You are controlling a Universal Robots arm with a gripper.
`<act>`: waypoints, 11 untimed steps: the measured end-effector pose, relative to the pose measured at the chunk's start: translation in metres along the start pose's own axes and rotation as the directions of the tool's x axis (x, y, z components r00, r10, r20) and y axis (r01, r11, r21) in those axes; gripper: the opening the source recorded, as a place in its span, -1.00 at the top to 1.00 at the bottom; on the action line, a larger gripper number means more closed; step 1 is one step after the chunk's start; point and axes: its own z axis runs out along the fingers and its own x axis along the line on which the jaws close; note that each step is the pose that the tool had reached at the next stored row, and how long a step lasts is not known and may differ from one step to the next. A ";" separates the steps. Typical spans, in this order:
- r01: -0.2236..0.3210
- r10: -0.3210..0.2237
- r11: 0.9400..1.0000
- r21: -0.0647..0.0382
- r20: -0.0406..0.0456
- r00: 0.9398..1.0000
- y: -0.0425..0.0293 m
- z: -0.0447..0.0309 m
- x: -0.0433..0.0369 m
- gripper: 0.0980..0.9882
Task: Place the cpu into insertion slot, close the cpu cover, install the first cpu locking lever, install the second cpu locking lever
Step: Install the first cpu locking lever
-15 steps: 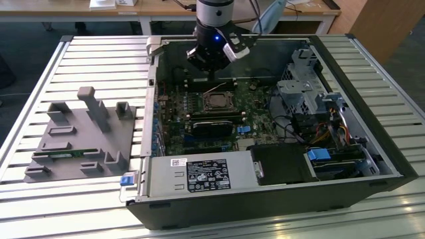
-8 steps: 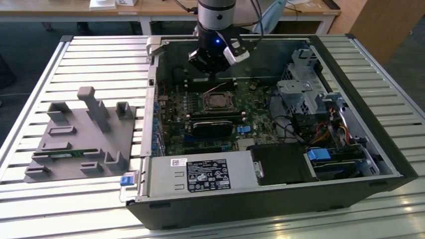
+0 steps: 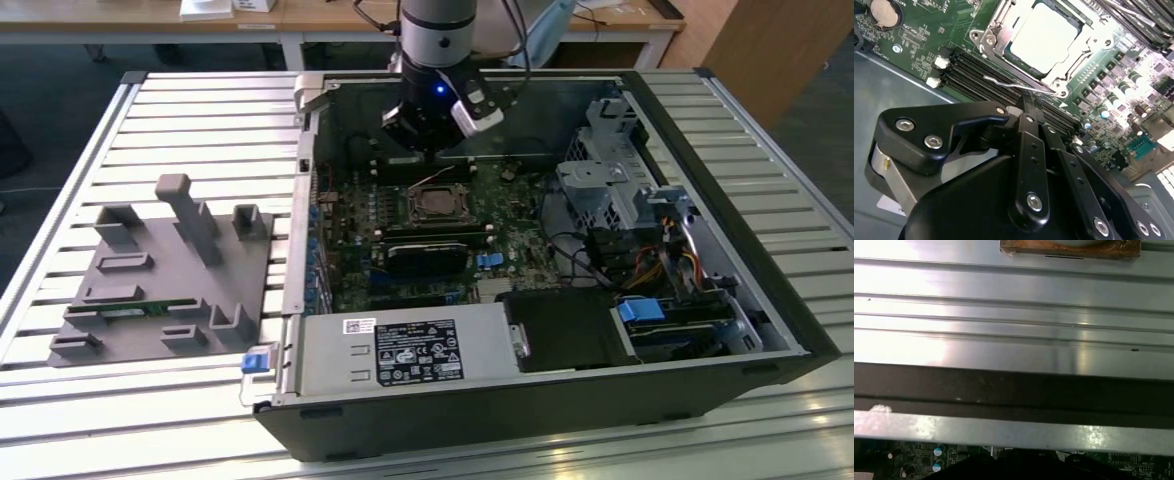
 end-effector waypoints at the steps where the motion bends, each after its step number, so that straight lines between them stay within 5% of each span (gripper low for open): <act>1: 0.000 0.000 1.000 0.000 0.000 1.000 0.0001 0.0003 -0.0011 0.98; 11: 0.000 0.000 1.000 0.000 0.000 1.000 0.0019 0.0056 -0.0068 0.98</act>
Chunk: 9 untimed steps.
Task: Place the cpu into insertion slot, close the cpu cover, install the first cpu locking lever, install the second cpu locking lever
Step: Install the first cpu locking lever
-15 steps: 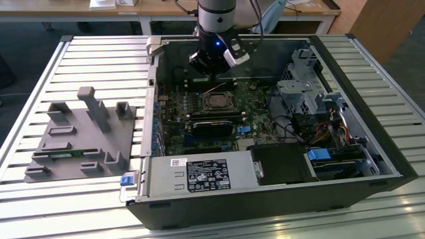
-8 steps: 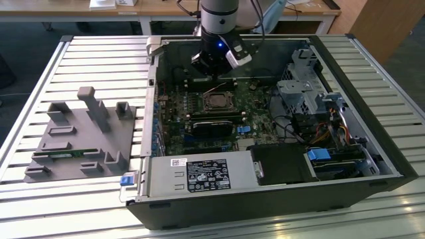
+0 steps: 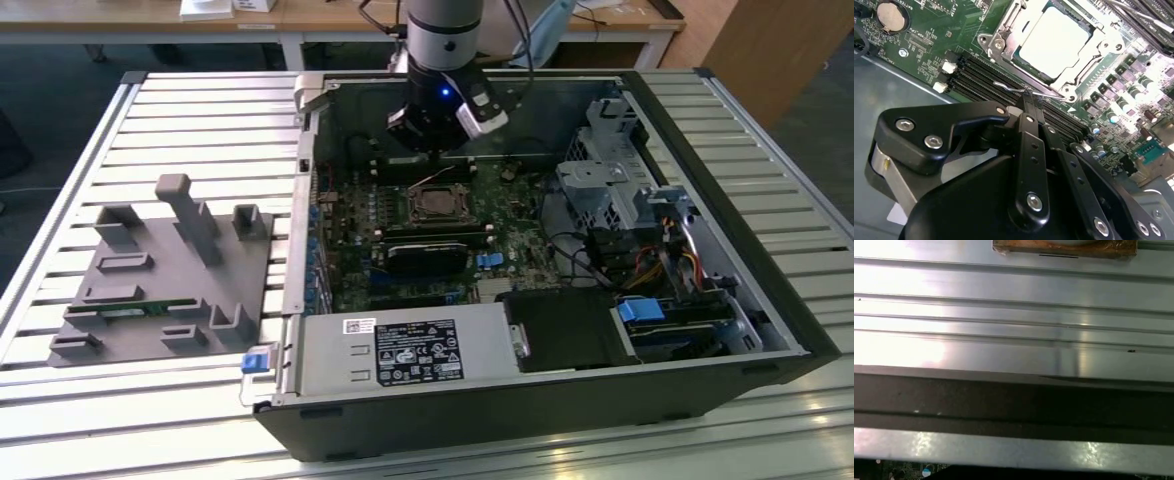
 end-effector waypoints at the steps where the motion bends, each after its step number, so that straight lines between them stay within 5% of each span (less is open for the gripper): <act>1: 0.000 0.000 1.000 0.000 0.000 1.000 0.0002 0.0003 -0.0005 0.98; 9: 0.000 0.000 1.000 0.002 0.000 1.000 0.0015 0.0028 -0.0035 0.98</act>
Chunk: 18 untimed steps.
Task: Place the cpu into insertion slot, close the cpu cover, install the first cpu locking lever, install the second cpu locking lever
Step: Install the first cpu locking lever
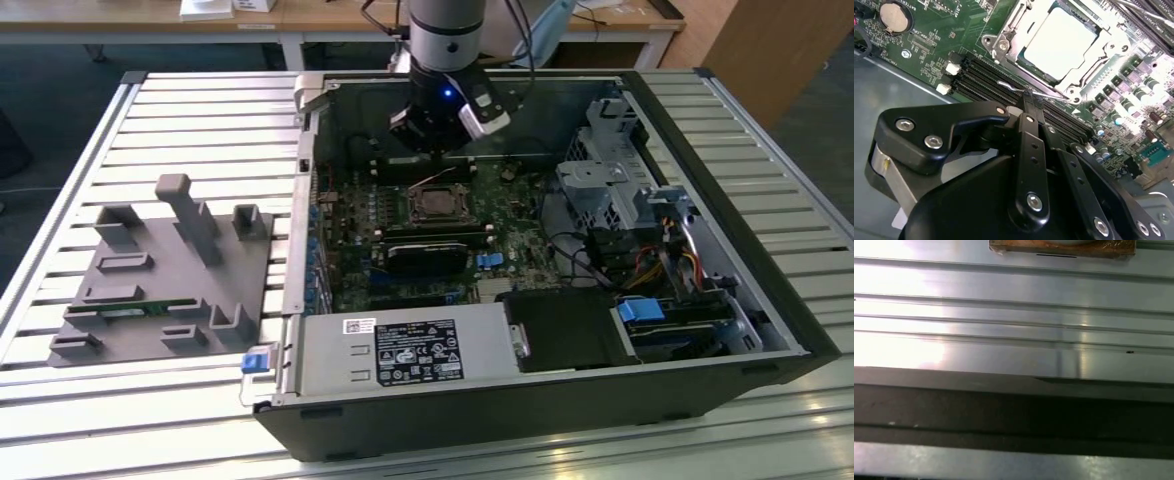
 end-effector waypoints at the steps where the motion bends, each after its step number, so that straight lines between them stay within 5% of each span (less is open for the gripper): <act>1: 0.000 0.000 1.000 0.000 0.000 1.000 0.0000 0.0003 -0.0008 0.98; 18: 0.000 0.000 1.000 0.006 -0.001 1.000 -0.0011 0.0081 -0.0155 0.98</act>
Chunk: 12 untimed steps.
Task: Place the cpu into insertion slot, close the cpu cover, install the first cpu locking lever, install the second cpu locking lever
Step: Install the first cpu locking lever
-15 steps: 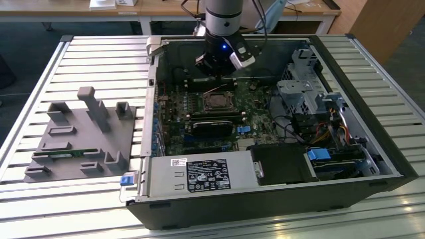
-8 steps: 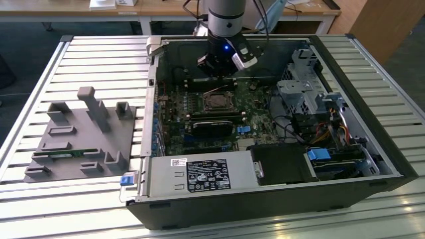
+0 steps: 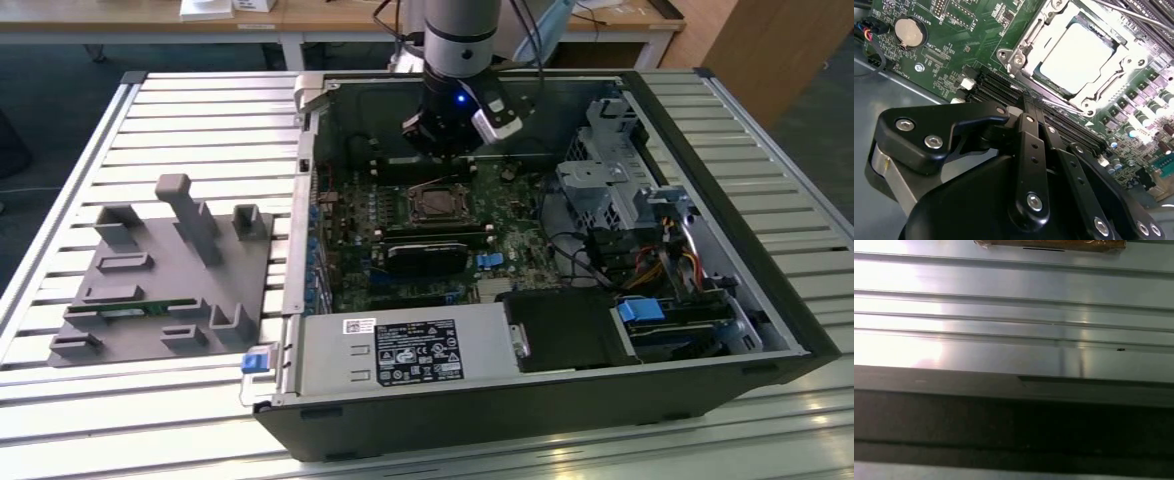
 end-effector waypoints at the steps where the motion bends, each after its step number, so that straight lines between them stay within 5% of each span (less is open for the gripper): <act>1: 0.000 0.000 1.000 0.001 0.000 1.000 0.0000 0.0006 -0.0003 0.98; 12: 0.000 0.000 1.000 0.010 -0.001 1.000 -0.0003 0.0059 -0.0023 0.98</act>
